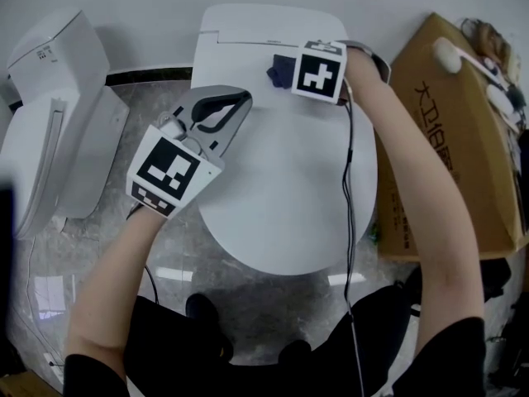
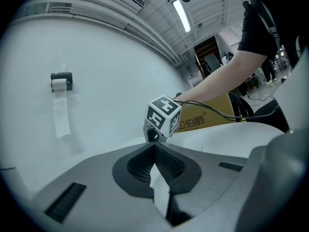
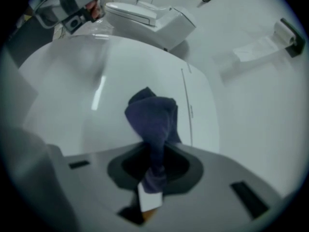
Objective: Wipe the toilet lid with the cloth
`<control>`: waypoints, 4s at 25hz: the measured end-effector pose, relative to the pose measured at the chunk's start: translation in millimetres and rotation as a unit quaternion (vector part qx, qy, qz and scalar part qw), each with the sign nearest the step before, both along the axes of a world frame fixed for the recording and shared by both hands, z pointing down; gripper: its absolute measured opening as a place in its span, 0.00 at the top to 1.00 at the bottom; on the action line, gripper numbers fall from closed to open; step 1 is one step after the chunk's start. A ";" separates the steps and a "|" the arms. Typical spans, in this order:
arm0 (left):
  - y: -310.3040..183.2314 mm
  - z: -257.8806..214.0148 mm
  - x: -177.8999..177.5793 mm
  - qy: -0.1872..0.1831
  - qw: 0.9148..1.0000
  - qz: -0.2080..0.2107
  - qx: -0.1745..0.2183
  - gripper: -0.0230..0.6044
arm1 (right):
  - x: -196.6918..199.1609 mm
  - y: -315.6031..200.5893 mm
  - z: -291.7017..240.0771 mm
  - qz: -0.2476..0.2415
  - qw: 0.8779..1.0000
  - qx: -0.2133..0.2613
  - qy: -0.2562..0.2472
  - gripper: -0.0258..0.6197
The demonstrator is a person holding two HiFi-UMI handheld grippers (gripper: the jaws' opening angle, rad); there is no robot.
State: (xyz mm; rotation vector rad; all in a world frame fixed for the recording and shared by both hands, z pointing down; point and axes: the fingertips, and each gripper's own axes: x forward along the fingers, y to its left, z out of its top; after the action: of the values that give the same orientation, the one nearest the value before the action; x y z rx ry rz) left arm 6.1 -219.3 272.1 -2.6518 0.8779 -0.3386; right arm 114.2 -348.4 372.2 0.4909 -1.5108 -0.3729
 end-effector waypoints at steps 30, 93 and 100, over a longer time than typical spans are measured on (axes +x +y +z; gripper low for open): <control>-3.8 6.2 14.4 0.003 1.000 0.000 -0.009 0.94 | -9.1 187.0 6.0 -0.020 1.000 -0.001 0.005 0.84; -5.8 9.2 -55.7 0.013 0.998 -0.052 -0.020 0.94 | -98.2 12.3 -0.6 -0.056 0.998 -0.013 0.002 0.84; -11.9 11.4 -56.3 0.013 0.998 -0.057 -0.026 0.94 | -92.0 63.7 1.5 -0.051 0.998 -0.015 0.013 0.84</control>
State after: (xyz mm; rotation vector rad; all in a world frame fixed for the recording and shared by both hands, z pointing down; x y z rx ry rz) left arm -50.1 -231.3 283.5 -2.6662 1.0451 -0.3592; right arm 22.3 -284.7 373.7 0.3844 -1.5168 -0.4339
